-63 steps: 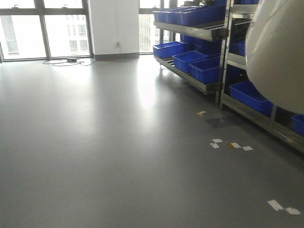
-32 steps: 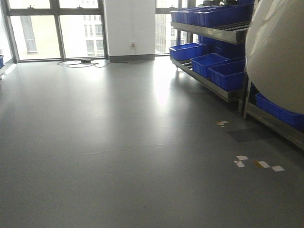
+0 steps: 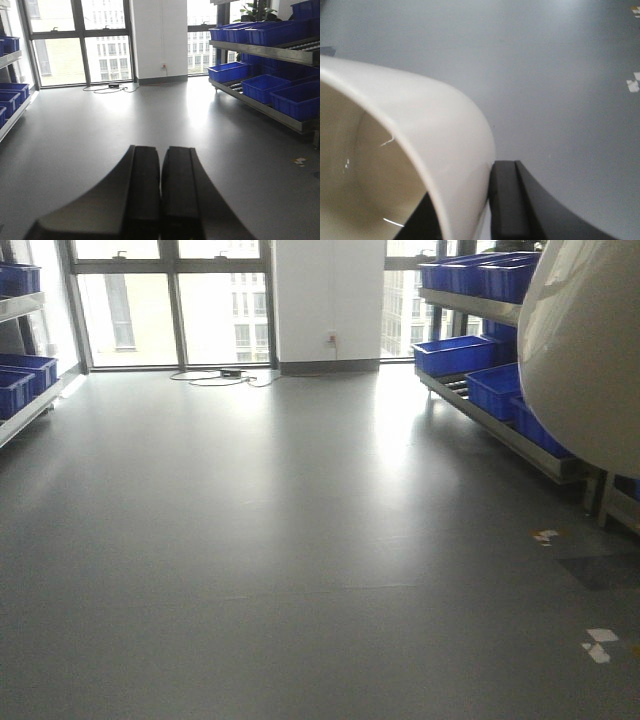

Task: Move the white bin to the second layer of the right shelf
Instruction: 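Drive the base along the shelves toward the windows, then turn the base toward the rack of blue bins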

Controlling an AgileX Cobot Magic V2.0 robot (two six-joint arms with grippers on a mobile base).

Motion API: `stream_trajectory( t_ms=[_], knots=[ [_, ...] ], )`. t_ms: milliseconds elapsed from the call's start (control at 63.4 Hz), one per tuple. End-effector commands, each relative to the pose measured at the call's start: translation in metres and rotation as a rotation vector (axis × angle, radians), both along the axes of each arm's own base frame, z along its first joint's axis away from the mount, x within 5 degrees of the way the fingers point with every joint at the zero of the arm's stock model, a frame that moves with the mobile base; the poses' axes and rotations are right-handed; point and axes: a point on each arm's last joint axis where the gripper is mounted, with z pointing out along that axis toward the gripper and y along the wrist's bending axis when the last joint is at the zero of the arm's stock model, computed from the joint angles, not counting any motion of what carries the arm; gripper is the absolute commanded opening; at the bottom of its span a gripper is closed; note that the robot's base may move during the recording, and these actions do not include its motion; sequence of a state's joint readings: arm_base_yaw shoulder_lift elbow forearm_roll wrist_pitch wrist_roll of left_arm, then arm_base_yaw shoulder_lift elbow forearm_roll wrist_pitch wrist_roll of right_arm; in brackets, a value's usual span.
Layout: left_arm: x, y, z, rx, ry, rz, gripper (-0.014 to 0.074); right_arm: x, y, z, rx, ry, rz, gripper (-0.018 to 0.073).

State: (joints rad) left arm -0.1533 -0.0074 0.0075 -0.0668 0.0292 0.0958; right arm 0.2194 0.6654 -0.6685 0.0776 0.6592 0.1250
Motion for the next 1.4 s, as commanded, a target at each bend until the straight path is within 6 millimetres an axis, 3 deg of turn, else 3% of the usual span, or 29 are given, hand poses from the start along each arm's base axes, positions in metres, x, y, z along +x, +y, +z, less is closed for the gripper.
stream_trajectory(
  t_ms=[0,1388],
  knots=[
    [-0.0005,0.0005,-0.0022,-0.027,-0.070,0.002,0.0085,0.0033,-0.0003,0.0173,0.031,-0.116,-0.011,0.0055],
    [-0.0005,0.0005,-0.0022,-0.027,-0.070,0.002,0.0085,0.0035,-0.0002,0.0172,0.031,-0.115,-0.011,0.0055]
  ],
)
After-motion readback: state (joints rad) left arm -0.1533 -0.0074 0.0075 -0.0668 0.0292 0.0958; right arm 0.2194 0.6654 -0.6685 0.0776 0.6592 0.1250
